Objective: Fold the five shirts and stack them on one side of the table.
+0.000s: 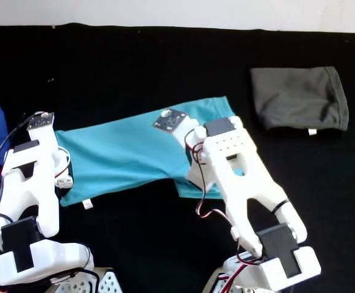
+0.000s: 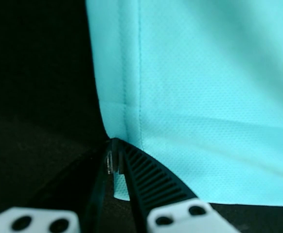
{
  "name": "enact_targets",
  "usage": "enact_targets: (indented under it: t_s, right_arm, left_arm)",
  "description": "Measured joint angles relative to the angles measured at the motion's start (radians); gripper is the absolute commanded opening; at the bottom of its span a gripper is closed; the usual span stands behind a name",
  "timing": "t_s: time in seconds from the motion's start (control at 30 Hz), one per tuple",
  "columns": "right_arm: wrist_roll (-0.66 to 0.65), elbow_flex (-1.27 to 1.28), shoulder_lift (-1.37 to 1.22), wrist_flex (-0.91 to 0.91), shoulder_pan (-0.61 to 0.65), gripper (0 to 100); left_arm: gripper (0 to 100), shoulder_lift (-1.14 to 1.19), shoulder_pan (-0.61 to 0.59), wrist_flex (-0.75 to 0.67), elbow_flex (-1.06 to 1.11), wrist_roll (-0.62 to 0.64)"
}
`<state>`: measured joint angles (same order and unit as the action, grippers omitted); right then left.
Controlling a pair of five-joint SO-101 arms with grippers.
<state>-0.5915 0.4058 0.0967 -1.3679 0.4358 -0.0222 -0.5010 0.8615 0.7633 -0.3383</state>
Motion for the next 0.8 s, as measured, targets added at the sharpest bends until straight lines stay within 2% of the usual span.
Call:
enact_targets:
  t_s: [0.27, 0.47, 0.57, 0.8]
  right_arm:
    - [0.009, -0.012, 0.005, -0.014, -0.015, 19.5]
    - [0.009, -0.071, -0.034, 0.084, -0.157, 0.2]
    - [0.009, -0.078, -0.153, 0.124, -0.193, 3.9]
    - [0.018, -0.272, -0.465, 0.164, -0.222, 4.5]
  left_arm:
    - [1, 0.000, 0.000, 0.000, 0.000, 0.000]
    - [1, 0.000, 0.000, 0.000, 0.000, 0.000]
    - [1, 0.000, 0.000, 0.000, 0.000, 0.000]
    - [1, 0.000, 0.000, 0.000, 0.000, 0.000]
